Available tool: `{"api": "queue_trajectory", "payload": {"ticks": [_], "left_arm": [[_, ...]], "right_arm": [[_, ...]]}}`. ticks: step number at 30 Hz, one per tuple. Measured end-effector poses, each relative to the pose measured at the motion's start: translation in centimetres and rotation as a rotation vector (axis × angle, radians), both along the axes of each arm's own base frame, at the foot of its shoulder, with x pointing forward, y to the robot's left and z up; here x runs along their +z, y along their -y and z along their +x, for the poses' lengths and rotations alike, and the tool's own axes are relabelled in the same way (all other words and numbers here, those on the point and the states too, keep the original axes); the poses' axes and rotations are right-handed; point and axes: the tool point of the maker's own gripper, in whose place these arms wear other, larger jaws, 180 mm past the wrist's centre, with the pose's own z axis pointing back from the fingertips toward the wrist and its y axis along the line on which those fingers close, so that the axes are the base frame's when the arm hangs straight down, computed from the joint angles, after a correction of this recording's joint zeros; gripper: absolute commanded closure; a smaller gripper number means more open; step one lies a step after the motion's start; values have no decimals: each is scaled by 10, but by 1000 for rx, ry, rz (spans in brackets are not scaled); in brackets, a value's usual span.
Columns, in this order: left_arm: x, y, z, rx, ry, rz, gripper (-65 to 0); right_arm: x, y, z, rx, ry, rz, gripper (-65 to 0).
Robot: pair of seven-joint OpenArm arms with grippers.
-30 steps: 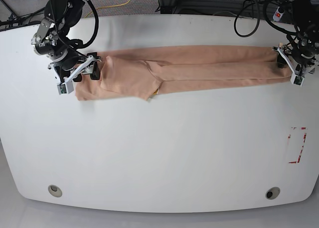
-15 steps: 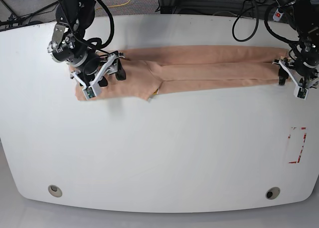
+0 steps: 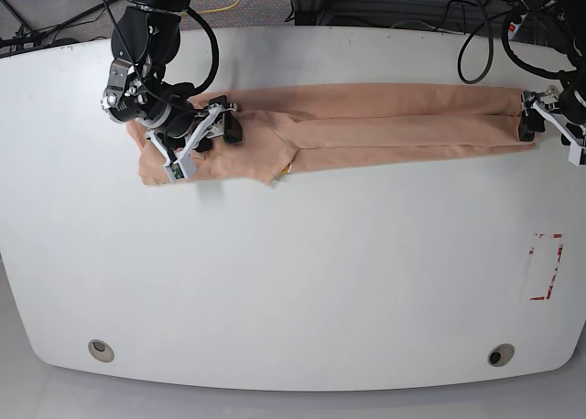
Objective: Fold the T-shirt properly
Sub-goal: 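Grasp the shirt's other end with the left gripper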
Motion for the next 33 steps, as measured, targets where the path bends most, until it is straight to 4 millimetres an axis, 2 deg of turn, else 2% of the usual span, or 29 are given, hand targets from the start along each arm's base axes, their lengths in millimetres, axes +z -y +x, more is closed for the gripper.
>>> {"api": "queue_trajectory", "payload": {"ticks": [4, 7, 12, 16, 28, 29, 33], "left_arm": [[-17, -1, -10, 31, -30, -79, -546], [-27, 7, -13, 40, -28, -163, -546], [-39, 6, -18, 58, -48, -227, -546], [-51, 14, -20, 54, -72, -271, -546], [-52, 17, -11, 67, -33, -320, -540], [-51, 17, -10, 67, -29, -324, -535], [-52, 27, -6, 66, -17, -360, -419]], "right_arm": [[0, 0, 0, 1, 0, 0, -377], [0, 0, 0, 1, 0, 0, -377], [0, 0, 0, 4, 0, 0, -377], [0, -1, 0, 3, 1, 1, -377], [-1, -1, -2, 1, -1, 4, -377], [-1, -1, -2, 1, -1, 4, -377], [-1, -1, -2, 2, 0, 4, -377]]}}
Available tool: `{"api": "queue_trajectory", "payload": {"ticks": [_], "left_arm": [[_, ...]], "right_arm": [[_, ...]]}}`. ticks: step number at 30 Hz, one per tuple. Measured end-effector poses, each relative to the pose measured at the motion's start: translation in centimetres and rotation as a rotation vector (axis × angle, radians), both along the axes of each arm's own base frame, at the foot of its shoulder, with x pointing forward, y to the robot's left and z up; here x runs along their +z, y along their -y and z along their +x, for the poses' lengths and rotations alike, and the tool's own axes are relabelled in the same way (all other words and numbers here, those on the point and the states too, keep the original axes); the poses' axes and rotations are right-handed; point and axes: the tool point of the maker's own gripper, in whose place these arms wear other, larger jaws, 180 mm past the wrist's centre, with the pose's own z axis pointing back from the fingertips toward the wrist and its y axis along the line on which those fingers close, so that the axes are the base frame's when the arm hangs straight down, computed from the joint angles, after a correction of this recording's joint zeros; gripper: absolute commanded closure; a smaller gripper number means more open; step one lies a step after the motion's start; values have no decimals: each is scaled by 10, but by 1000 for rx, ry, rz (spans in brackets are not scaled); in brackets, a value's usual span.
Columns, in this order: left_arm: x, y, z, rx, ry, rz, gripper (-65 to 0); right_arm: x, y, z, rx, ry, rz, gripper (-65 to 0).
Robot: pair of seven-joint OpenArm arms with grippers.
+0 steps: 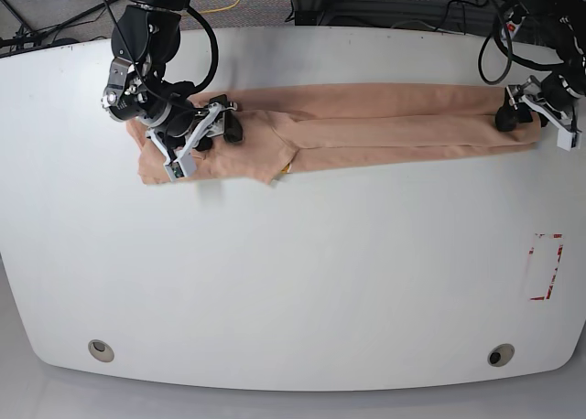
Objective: Fold the T-shirt properly
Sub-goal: 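Grasp the shirt's other end with the left gripper, then fold the shirt's end with the left gripper toward the right gripper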
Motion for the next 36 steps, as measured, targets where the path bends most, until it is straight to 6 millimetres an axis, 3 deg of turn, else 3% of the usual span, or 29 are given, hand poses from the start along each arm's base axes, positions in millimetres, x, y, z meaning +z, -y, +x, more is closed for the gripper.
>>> {"api": "queue_trajectory", "payload": {"ticks": [6, 12, 14, 20, 24, 32, 36], "left_arm": [[-3, 9, 1, 7, 12, -28, -306], [-6, 14, 3, 3, 3, -36, -61], [-7, 14, 3, 1, -2, -34, -13], [-5, 14, 5, -3, 4, -29, 0], [12, 20, 11, -61, 31, 40, 0], [44, 87, 24, -336, 102, 149, -3], [57, 138, 32, -457, 170, 129, -3]], "right_arm": [[0, 0, 0, 0, -1, 0, -377], [0, 1, 0, -4, 0, 2, -377], [0, 1, 0, -4, 1, 2, -377], [0, 1, 0, -4, 0, 2, -377], [0, 1, 0, -4, 0, 3, -377], [0, 1, 0, -4, -1, 2, -377], [0, 1, 0, -4, -2, 3, -377]]}}
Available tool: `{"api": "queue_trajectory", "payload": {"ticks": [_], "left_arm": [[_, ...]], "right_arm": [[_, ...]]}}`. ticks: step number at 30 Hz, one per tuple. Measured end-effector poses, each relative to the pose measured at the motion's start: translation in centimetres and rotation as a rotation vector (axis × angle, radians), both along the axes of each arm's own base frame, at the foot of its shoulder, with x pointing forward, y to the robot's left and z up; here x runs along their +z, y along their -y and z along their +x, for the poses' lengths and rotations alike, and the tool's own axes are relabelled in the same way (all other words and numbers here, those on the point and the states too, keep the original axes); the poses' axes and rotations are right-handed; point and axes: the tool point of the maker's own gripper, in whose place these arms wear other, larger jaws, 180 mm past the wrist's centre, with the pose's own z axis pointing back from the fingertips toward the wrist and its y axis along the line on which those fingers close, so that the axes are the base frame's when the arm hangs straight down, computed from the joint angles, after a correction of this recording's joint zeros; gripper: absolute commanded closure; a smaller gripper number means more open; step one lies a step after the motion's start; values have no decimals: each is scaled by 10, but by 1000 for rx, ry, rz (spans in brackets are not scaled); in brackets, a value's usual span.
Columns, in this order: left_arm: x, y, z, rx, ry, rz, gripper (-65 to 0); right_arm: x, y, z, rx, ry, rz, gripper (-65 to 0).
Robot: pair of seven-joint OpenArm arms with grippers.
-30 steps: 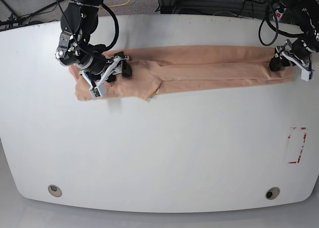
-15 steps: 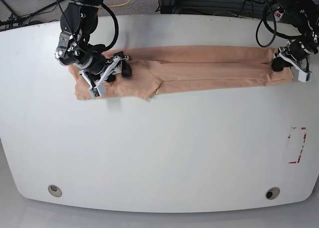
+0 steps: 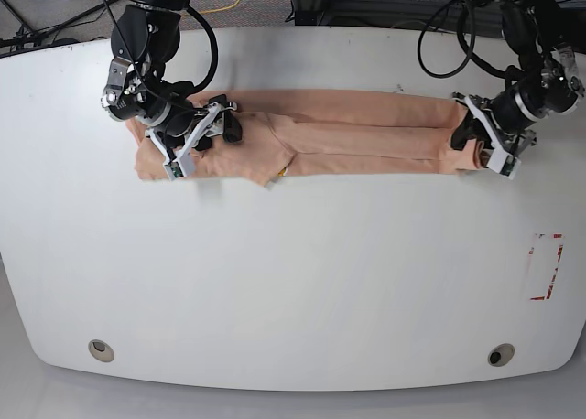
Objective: Fold the T-shirt properly
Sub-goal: 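Fold the shirt's end with the left gripper toward the right gripper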
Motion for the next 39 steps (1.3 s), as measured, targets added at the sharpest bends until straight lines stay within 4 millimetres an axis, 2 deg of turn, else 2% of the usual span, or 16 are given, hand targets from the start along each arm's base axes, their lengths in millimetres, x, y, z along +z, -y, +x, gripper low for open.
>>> {"api": "queue_trajectory", "payload": {"ticks": [3, 7, 11, 13, 18, 23, 29, 32, 36, 37, 39], "left_arm": [[10, 30, 2, -59, 37, -30, -4], [6, 71, -1, -148, 25, -81, -4], [9, 106, 2, -215, 32, -126, -4], [14, 118, 7, -222, 39, -151, -4], [16, 133, 12, -168, 25, -218, -4], [13, 144, 16, -199, 23, -167, -6], [7, 154, 11, -235, 5, -136, -8], [7, 162, 8, -264, 4, -137, -92], [7, 168, 7, -272, -1, -148, -321], [8, 168, 10, -256, -4, -155, -361], [10, 169, 15, -219, -19, -168, -392]], "right_arm": [[0, 1, 0, -1, 0, 1, -377], [0, 1, 0, -1, -1, 0, -377], [0, 0, -1, 0, 0, 0, -377], [0, 0, 0, 0, 0, 0, -377], [0, 0, 0, -1, 0, 0, -377], [0, 0, 0, 0, 0, 0, -377], [0, 1, 0, -1, 0, -1, -377], [0, 1, 0, -1, -1, 0, -377], [0, 1, 0, -1, 1, -1, -377], [0, 1, 0, 0, 1, -1, -377], [0, 0, 1, 0, 1, -2, -377]]}}
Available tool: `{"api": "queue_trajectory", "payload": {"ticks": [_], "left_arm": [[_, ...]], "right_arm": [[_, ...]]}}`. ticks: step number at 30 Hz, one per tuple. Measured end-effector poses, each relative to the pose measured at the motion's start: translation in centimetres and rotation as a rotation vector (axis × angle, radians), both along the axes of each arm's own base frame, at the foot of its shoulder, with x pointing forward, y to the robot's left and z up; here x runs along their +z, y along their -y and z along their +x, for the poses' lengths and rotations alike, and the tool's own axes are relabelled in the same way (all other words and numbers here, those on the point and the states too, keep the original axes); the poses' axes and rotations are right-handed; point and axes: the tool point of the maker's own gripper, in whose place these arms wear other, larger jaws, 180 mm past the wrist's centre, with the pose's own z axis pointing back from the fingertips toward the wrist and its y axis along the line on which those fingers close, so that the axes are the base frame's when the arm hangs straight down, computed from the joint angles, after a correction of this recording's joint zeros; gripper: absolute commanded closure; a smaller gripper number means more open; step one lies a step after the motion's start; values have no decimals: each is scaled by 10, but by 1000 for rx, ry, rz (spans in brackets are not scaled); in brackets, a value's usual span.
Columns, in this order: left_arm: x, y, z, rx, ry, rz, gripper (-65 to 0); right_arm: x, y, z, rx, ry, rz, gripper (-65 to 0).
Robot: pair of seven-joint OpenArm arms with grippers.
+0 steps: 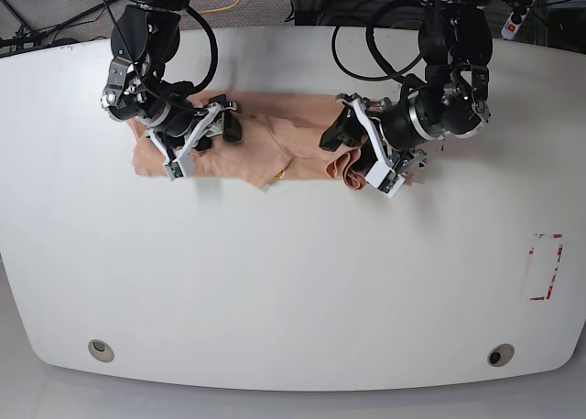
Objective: Fold the T-shirt properly
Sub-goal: 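Fold the shirt's end with the left gripper toward the right gripper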
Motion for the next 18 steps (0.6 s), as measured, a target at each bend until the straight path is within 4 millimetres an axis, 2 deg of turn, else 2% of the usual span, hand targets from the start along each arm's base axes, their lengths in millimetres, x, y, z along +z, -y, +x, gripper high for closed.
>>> {"api": "queue_trajectory", "payload": {"ticks": [4, 10, 14, 16, 18], "left_arm": [[5, 21, -2, -31, -11, -7, -392], [35, 62, -15, -168, 77, -44, -392], [39, 63, -16, -176, 91, -41, -392], [38, 57, -13, -168, 94, -24, -392], [36, 40, -4, -134, 107, 14, -392]], "right_arm": [[0, 0, 1, 0, 1, 0, -377], [0, 0, 1, 0, 2, 0, -377], [1, 0, 1, 0, 2, 0, -377], [1, 0, 1, 0, 2, 0, -377], [1, 0, 1, 0, 2, 0, -377]]}}
